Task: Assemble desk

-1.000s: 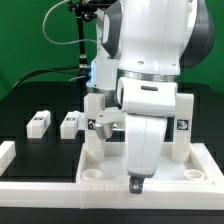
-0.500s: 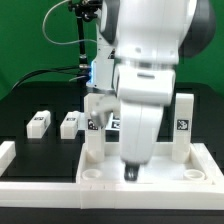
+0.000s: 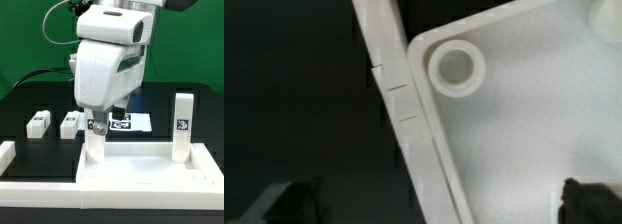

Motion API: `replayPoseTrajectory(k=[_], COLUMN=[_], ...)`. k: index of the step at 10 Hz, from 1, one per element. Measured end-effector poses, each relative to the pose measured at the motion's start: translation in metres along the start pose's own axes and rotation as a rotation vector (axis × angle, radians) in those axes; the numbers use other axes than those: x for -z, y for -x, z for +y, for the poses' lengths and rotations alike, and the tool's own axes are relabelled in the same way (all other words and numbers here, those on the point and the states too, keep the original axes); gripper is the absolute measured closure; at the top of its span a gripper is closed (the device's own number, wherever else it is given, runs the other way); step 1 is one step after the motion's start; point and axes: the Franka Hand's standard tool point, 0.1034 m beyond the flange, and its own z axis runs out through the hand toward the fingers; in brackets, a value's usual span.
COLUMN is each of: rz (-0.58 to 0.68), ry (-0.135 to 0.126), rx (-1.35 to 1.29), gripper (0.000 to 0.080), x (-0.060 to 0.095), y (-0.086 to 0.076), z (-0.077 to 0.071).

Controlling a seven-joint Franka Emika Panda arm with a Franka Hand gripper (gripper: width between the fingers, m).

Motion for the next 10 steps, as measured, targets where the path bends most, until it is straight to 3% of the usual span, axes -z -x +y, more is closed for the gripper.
replayPoseTrajectory(k=[4, 5, 7, 8, 9, 10], rz=[0.002, 0.017, 0.027, 0.018, 0.021, -0.001], ry=[-0.003, -0.021, -0.042, -0.072, -0.084, -0.116], rx=[-0.276, -0.343, -0.48, -0.534, -0.641, -0.788], gripper=[0.015, 0.015, 0.015, 0.015, 0.015, 0.015], x=[0.0, 0.006, 0.018, 0.021, 0.022, 0.019], y=[0.001, 0.019, 0.074, 0.097, 0.124, 0.136], z=[0.0, 0.001, 0.001, -0.002, -0.005, -0.013])
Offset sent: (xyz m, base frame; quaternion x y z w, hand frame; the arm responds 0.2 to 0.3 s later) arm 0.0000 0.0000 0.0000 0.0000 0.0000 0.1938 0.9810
